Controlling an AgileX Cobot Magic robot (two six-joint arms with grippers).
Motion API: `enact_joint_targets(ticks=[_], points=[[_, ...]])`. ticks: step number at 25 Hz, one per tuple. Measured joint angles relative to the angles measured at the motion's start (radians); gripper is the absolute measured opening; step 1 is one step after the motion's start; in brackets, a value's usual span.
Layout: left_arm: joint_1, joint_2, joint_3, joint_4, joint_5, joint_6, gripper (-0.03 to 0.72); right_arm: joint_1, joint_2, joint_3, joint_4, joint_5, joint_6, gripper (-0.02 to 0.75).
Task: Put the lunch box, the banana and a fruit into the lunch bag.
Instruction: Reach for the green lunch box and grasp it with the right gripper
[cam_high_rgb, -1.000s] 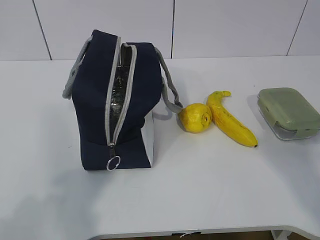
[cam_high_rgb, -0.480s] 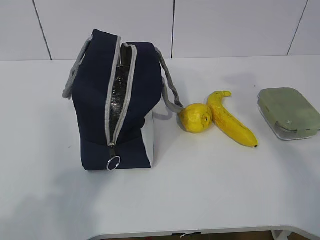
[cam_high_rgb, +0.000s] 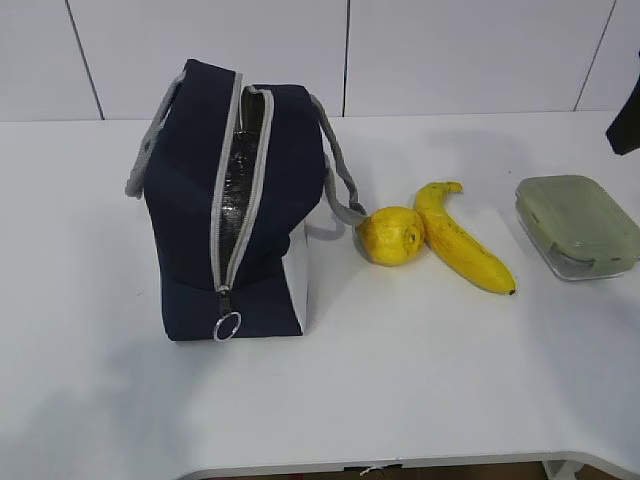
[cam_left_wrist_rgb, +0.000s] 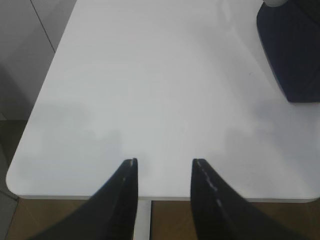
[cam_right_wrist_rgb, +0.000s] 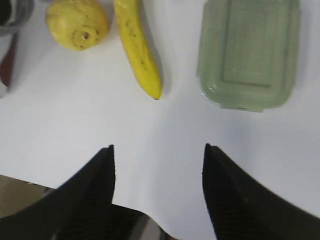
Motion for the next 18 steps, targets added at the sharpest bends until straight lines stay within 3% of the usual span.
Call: enact_joint_targets(ticks=[5,9,12,18], points=[[0.0,0.0,0.0,0.0,0.0,0.0,0.251,-0.169,0.079,-0.01,0.243,0.002,-0.108,0.459],[0.0,0.0,0.0,0.0,0.0,0.0,0.251,-0.266,0.111,-0.01,0.347,0.002,-0.17,0.389],[0.0,0.0,0.0,0.0,0.0,0.0,0.251,-0.313,0.14,-0.014,0.358,0.002,-0.181,0.329],[0.0,0.0,0.0,0.0,0.0,0.0,0.251,-0.333,0.167,-0.016,0.274,0.0,-0.184,0.305]])
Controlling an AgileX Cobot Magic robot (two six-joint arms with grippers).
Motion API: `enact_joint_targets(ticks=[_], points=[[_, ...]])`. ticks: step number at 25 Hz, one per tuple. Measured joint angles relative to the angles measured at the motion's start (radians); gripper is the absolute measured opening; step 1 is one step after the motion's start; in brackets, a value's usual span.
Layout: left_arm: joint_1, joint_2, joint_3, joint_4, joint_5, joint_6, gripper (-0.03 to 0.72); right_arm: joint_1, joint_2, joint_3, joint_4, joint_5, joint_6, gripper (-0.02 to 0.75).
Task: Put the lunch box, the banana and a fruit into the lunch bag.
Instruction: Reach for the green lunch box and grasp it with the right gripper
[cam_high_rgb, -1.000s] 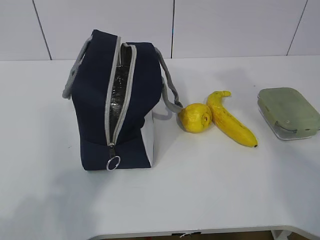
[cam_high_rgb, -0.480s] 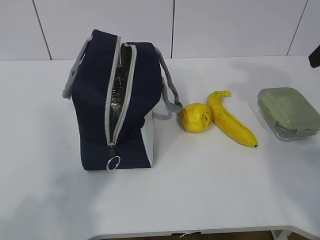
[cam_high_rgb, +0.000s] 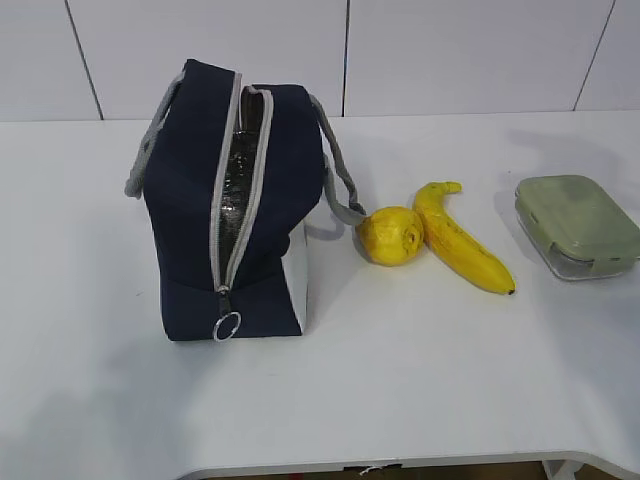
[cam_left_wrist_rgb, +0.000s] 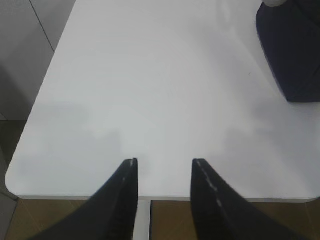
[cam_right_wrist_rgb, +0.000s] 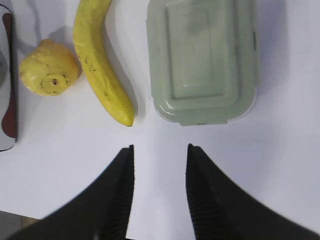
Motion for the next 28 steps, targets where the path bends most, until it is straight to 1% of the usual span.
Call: enact_joint_targets(ticks=[5,11,13,16,18,23,28], points=[[0.0,0.0,0.0,-0.001,0.0,0.0,0.251,0.0,0.0,0.0,-0.088,0.0,0.027,0.304],[0.0,0.0,0.0,-0.001,0.0,0.0,0.251,0.0,0.002,-0.004,-0.105,-0.012,0.029,0.307],[0.0,0.0,0.0,-0.001,0.0,0.0,0.251,0.0,0.013,-0.008,-0.105,-0.024,0.029,0.34],[0.0,0.0,0.0,-0.001,0.0,0.0,0.251,0.0,0.052,-0.01,-0.105,-0.053,0.029,0.448],[0.0,0.0,0.0,-0.001,0.0,0.0,0.251,0.0,0.095,-0.022,-0.103,-0.063,0.023,0.498],[0.0,0.0,0.0,-0.001,0.0,0.0,0.251,0.0,0.229,-0.119,-0.084,-0.061,-0.023,0.524],[0.0,0.0,0.0,-0.001,0.0,0.0,0.251,0.0,0.399,-0.295,-0.038,-0.019,-0.065,0.526]])
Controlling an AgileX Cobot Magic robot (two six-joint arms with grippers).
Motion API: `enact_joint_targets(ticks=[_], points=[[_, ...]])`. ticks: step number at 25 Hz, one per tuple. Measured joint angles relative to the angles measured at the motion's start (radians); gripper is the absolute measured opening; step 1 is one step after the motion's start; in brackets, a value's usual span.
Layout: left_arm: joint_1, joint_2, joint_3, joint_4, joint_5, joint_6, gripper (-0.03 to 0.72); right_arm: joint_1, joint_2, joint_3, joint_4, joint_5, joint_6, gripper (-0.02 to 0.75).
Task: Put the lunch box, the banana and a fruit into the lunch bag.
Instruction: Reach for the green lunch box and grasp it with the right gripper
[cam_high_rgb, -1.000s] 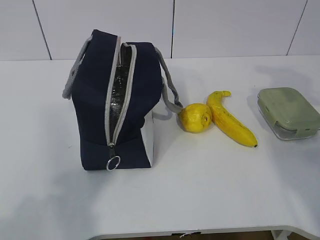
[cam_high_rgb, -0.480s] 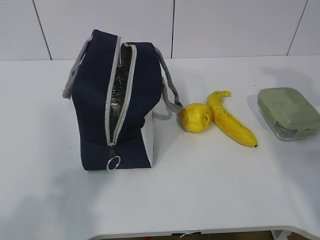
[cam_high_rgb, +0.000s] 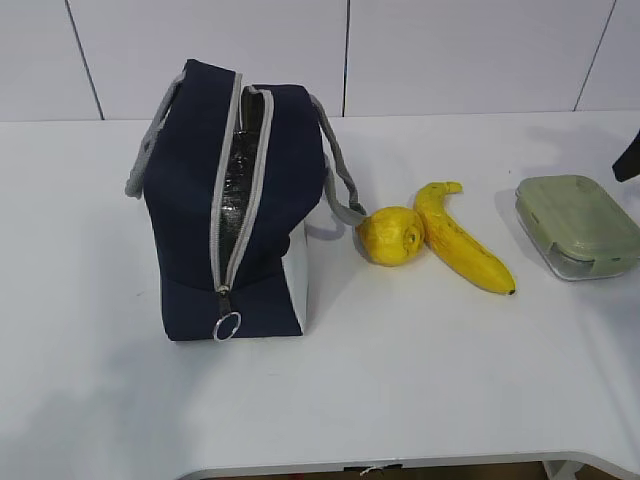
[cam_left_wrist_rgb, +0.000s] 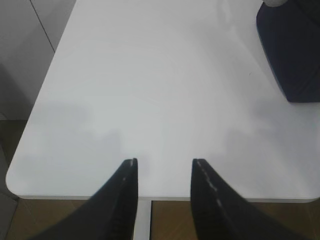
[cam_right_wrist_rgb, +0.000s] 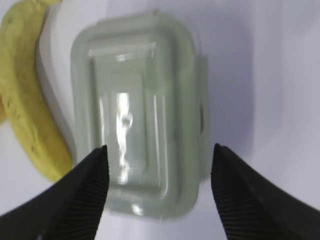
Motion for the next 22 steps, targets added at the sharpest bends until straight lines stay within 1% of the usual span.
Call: enact_joint_targets(ticks=[3,5,12,16,22], points=[[0.0,0.0,0.0,0.0,0.0,0.0,0.251,0.0,0.081,-0.083,0.01,0.0,-0.005,0.526],[0.0,0.0,0.0,0.0,0.0,0.0,0.251,0.0,0.107,-0.107,0.01,0.0,-0.005,0.526],[0.0,0.0,0.0,0.0,0.0,0.0,0.251,0.0,0.163,-0.114,0.006,0.002,-0.029,0.526],[0.0,0.0,0.0,0.0,0.0,0.0,0.251,-0.001,0.196,-0.116,0.059,0.002,-0.067,0.526],[0.0,0.0,0.0,0.0,0.0,0.0,0.251,-0.001,0.211,-0.118,0.103,0.002,-0.103,0.52]])
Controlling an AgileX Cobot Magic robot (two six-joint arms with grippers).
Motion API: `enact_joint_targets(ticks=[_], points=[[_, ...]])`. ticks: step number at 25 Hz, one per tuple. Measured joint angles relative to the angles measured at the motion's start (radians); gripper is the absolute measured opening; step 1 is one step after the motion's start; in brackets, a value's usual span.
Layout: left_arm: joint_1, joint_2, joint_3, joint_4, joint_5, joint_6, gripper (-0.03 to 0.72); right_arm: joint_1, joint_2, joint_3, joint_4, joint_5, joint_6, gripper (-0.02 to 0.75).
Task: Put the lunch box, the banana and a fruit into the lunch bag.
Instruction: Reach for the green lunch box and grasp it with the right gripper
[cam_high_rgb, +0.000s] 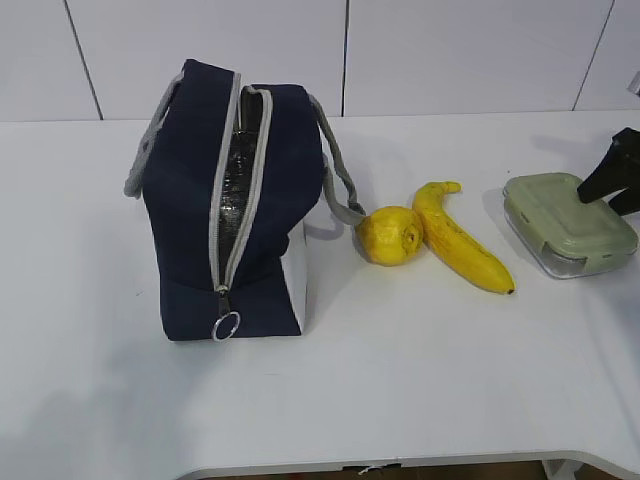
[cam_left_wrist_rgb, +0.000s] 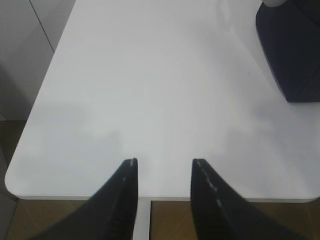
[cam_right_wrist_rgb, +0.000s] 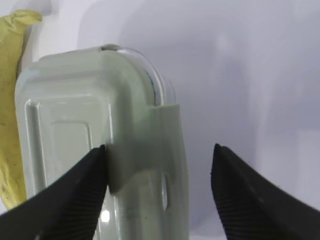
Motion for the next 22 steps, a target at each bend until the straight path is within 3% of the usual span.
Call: enact_joint_targets(ticks=[6,22], points=[[0.0,0.0,0.0,0.0,0.0,0.0,0.251,0.0,0.002,0.0,0.025,0.001,0.009,0.45],[0.0,0.0,0.0,0.0,0.0,0.0,0.251,0.013,-0.064,0.133,0.035,-0.001,0.093,0.452]])
